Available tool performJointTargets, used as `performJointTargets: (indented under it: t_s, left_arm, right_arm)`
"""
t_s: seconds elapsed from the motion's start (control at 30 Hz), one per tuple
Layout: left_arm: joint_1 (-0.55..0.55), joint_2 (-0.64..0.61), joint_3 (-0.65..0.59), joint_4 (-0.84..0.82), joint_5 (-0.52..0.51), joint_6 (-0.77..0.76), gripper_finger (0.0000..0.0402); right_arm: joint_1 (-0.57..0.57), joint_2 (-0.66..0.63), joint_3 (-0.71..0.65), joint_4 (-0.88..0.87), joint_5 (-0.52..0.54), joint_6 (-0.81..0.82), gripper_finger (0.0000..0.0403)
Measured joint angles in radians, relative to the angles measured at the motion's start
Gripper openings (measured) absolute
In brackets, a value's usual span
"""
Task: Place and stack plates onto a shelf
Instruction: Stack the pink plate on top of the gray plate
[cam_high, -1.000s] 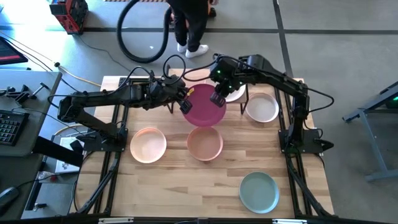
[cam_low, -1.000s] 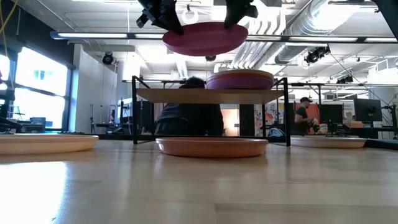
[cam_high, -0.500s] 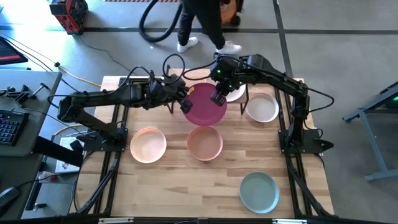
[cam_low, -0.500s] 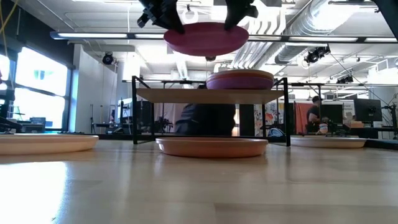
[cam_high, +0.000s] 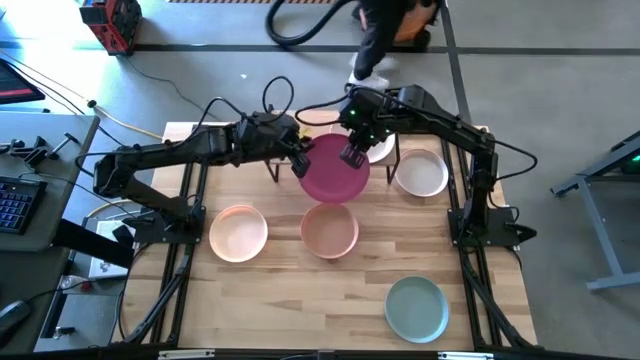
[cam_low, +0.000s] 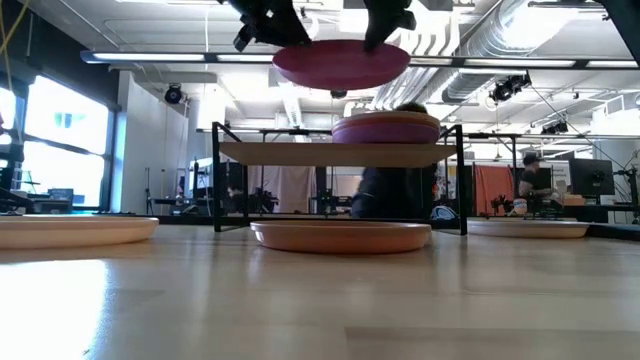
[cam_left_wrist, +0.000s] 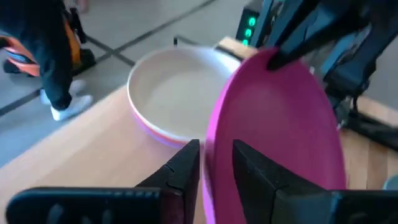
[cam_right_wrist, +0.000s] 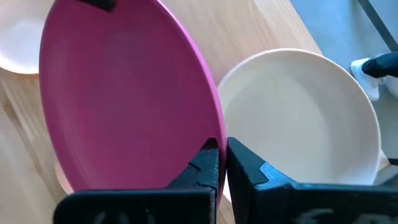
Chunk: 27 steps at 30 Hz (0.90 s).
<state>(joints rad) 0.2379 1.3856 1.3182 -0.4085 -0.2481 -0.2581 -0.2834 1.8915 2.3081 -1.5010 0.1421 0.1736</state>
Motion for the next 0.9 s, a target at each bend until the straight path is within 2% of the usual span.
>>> performJointTargets:
  t_s: [0.23,0.5,0.7,0.9]
  left_arm:
    - [0.018,-0.032,0.0,0.076,-0.002,0.049,0.0098]
    - [0.024,-0.058,0.0,0.086,-0.005,0.051,0.0095]
    - [0.024,-0.058,0.0,0.083,-0.005,0.051,0.0097]
    - [0.024,-0.058,0.0,0.083,-0.005,0.05,0.0095]
  right_arm:
    - [-0.063,0.0,0.0,-0.03,-0.009,-0.081,0.0]
    - [-0.222,-0.01,0.002,-0.028,-0.159,-0.222,0.0]
    - [-0.386,-0.01,0.002,-0.027,-0.345,-0.33,0.0]
    - [-0.552,-0.009,0.002,-0.018,-0.46,-0.336,0.0]
